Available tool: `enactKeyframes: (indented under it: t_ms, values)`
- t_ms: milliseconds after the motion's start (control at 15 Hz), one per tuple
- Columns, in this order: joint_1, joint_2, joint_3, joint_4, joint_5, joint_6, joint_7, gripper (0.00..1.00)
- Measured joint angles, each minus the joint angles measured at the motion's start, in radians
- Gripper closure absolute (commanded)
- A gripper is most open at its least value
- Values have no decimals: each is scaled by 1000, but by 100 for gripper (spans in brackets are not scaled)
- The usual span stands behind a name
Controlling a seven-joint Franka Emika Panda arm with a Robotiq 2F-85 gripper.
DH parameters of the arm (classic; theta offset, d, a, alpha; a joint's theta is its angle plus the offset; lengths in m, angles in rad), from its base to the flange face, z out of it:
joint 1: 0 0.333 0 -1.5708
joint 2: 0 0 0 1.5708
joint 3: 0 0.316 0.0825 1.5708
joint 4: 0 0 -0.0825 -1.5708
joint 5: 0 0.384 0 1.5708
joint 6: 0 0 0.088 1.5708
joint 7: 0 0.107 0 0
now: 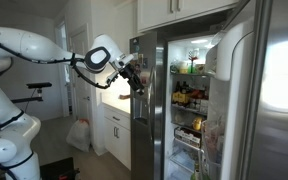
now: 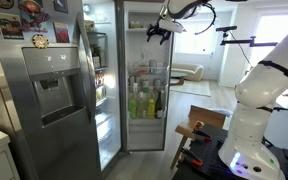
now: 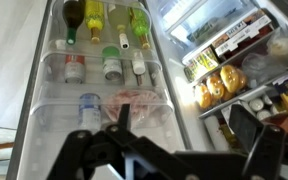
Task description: Close the top compartment of the refrigerator door
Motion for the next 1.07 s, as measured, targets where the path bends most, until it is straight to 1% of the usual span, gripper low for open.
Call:
enactKeyframes:
  t_ms: [333,533,733,1067]
  values:
    - [-55,65,1,94,-6,106,68,0]
    - [-78,116,1,146,-33,176,95,0]
    - [-92,175,1,222,-74,215,119,0]
    - [-112,275,2,355,-197,281,187,0]
